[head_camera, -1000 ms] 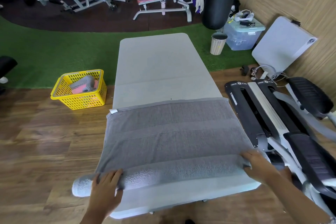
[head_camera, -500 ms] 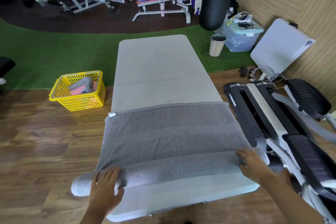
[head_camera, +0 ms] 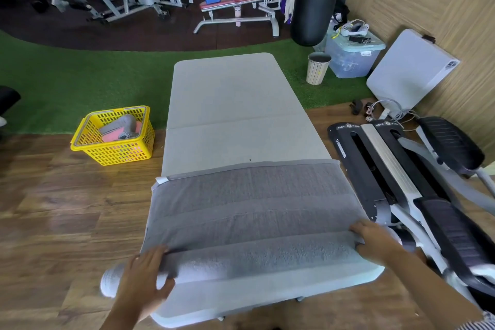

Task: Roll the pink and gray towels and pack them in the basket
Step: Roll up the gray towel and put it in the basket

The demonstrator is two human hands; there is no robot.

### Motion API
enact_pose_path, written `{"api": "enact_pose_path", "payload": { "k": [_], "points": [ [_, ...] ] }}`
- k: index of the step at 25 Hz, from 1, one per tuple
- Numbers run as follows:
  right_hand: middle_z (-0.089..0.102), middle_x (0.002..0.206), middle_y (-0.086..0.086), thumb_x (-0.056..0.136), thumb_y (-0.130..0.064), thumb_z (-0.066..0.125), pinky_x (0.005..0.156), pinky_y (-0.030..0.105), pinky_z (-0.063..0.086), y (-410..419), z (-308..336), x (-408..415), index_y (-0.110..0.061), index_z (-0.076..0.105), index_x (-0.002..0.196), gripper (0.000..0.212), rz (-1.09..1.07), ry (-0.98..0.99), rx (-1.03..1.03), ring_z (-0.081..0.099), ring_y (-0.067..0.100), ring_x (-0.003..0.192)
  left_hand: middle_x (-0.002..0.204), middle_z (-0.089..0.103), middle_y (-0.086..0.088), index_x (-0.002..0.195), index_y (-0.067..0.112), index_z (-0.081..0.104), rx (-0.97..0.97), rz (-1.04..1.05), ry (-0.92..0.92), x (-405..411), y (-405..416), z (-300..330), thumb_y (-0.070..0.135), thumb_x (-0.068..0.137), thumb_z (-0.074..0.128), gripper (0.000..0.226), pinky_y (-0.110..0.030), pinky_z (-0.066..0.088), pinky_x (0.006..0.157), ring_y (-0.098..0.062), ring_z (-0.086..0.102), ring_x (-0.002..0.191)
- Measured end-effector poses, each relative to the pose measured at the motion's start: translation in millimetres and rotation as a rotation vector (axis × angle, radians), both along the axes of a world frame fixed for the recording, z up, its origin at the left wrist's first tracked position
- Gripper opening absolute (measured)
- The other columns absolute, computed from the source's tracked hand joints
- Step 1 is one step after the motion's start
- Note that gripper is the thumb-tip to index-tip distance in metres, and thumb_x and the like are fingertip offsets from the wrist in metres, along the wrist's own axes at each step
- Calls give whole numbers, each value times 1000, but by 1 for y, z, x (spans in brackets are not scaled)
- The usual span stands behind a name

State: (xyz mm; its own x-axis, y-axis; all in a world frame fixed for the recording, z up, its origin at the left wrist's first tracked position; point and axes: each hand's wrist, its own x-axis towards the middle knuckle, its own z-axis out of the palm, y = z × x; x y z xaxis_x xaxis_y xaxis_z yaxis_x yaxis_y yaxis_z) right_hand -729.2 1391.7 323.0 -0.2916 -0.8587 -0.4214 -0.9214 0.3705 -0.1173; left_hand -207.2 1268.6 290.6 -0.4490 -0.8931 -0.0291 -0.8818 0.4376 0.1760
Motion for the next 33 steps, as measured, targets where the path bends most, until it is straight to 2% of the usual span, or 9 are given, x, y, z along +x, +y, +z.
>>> {"api": "enact_pose_path", "payload": {
  "k": [4,8,12,14,21,25,27,29,33],
  "points": [
    [52,123,7,80,4,45,99,34,36,-7,-12,5,-11,53,121,45,-15,45,-102,48,27,107,104,68,-1,110,16,65,10,142,-5,0,1,4,51,69,46,57,-50,51,84,-26,67,91],
    [48,129,4,81,-11,53,112,36,20,1,-19,10,-12,45,131,51,-26,1,-35,38,28,124,104,69,1,113,17,64,102,138,-77,-2,3,-1,49,58,45,66,-50,52,82,-23,68,93],
    [59,106,1,77,-16,56,82,26,44,7,-12,7,-20,56,100,24,-31,10,1,51,21,105,89,70,6,107,24,61,129,125,-51,-2,9,4,42,58,43,55,-48,51,72,-21,69,81],
    [61,90,2,75,-16,53,66,23,41,7,-8,4,-19,52,83,9,-47,-6,53,56,20,89,83,69,11,107,32,54,84,80,-26,0,10,8,43,58,43,52,-46,53,67,-17,69,73],
    [53,111,3,73,-8,53,88,34,44,2,-13,-2,-14,55,110,38,-82,3,-141,52,26,103,99,68,3,105,20,62,58,213,-20,-3,4,12,47,64,44,53,-55,50,82,-24,68,86],
    [53,115,1,73,-19,56,101,36,36,13,-24,3,-19,53,117,44,-62,-53,-63,44,28,114,101,70,-4,114,20,50,136,192,-90,-6,4,0,40,35,83,88,-61,52,78,-28,69,89],
    [56,109,1,73,-20,58,94,32,41,15,-24,3,-18,56,111,39,-58,-68,-45,48,25,109,90,70,0,106,22,50,129,205,-72,-11,6,3,34,39,81,75,-59,53,70,-25,70,80],
    [61,93,4,73,-16,54,75,26,45,13,-15,4,-12,60,95,23,-86,-89,-21,56,22,92,80,68,10,97,25,54,79,168,-59,-11,5,7,44,52,57,48,-52,52,64,-19,69,71],
    [53,73,-6,79,-19,51,53,18,34,5,4,3,-22,48,77,4,-49,-21,128,53,16,77,67,66,17,84,30,55,-40,81,-62,-7,-5,15,48,55,42,36,-40,48,56,-17,66,56]
  ]
}}
